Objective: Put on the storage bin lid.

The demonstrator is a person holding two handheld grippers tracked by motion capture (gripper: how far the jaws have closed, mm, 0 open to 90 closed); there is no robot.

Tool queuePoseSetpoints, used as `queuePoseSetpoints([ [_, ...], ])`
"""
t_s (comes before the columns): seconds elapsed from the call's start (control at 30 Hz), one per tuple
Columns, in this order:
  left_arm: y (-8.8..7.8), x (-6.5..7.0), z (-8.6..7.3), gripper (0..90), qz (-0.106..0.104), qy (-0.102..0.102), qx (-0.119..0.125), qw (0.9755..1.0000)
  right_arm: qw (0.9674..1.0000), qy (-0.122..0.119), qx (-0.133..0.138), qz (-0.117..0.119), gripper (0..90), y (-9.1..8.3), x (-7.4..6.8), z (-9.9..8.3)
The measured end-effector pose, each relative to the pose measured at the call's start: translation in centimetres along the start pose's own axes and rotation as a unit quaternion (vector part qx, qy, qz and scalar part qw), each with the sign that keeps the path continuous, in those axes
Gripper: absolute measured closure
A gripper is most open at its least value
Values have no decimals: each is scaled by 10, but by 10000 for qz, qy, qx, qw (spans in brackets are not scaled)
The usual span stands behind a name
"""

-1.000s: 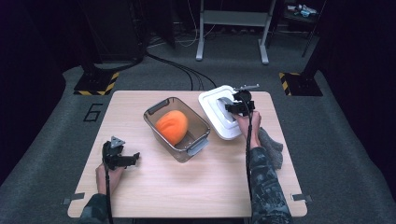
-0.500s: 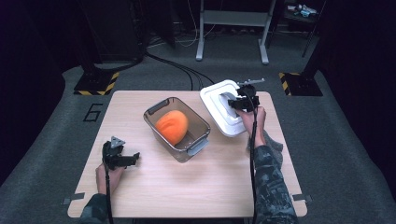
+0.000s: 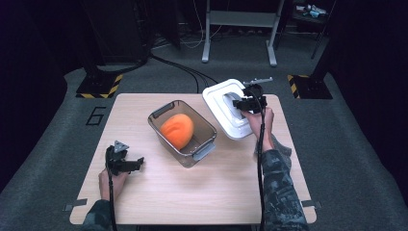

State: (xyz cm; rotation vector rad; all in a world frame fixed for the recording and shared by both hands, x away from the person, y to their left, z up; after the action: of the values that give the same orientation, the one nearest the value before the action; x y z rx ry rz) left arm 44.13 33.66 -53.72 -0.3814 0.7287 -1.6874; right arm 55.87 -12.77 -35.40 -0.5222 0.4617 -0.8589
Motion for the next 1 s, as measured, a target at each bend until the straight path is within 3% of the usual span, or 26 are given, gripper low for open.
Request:
queuePoseSetpoints([
  [0.23,0,0,0,108,0,4,1,10000,9998,-125,-24,131,665,-2,-14,4],
  [0.57,0,0,0,108,0,-13,6,10000,9993,-222,-77,298,665,5,-44,13],
  [0.6,0,0,0,108,-8,33,-17,10000,9988,-336,-106,330,665,6,-46,14],
  [0.67,0,0,0,108,0,23,-2,10000,9990,-240,-106,374,665,9,-53,14],
  [0.73,0,0,0,108,0,27,-5,10000,9983,-404,-138,407,665,12,-58,15],
  [0.8,0,-1,0,108,-2,53,-17,10000,9984,-313,-163,434,665,13,-65,16],
  [0.87,0,-1,0,108,3,40,-4,10000,9979,-413,-145,474,665,16,-69,17],
  [1.0,0,0,0,108,13,34,-1,10000,9977,-369,-196,540,665,19,-79,17],
])
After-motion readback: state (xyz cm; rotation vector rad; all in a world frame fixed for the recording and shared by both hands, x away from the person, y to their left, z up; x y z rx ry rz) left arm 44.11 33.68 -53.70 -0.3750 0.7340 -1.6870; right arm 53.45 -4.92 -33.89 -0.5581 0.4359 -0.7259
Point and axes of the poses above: each handheld gripper's, and its own axes: y roughly forward along the jaws, z roughly out of its top, x roughly to its right, the point moved 1 cm from there along y, roughly forward along the jaws, and after that the axes turned 10 degrees about z, right-handed, at the moved point
